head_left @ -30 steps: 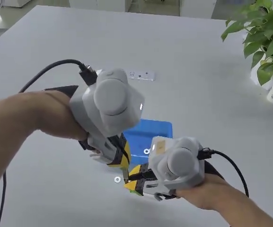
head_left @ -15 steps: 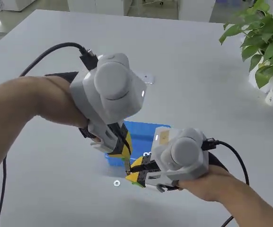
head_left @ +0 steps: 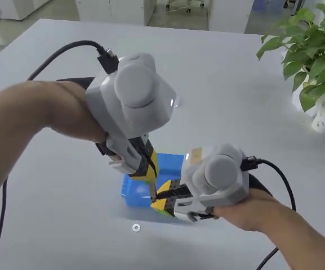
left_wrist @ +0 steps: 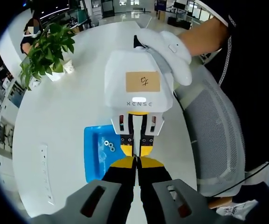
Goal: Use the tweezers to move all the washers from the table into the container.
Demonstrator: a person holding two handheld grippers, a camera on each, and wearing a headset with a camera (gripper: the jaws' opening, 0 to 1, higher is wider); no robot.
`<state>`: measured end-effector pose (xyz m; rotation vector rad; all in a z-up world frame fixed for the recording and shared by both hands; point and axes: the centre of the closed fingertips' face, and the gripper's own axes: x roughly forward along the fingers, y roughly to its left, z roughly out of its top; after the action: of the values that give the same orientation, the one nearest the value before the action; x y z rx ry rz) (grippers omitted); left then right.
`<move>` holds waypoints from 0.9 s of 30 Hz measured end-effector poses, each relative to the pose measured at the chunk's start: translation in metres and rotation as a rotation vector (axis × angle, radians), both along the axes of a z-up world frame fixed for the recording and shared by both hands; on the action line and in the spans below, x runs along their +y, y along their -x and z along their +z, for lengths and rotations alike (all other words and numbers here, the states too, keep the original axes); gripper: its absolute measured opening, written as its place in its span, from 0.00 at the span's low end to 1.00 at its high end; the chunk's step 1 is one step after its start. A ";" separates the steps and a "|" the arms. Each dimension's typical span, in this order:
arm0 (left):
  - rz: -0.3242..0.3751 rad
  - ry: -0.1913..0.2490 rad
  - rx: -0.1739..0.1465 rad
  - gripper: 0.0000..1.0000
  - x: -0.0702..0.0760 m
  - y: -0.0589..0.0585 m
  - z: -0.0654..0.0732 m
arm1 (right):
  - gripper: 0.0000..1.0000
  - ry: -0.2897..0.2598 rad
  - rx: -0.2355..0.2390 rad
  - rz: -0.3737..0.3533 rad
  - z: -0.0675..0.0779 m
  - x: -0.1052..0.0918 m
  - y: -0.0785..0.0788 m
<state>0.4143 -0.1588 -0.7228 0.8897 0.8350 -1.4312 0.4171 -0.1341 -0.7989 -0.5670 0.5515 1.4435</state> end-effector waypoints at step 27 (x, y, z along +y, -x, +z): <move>-0.004 0.022 -0.007 0.05 -0.007 -0.044 -0.013 | 0.10 0.002 -0.010 -0.033 -0.013 -0.007 -0.045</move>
<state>0.4579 -0.1654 -0.7353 0.8792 0.8114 -1.4373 0.4622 -0.1410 -0.8115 -0.5640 0.5521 1.4087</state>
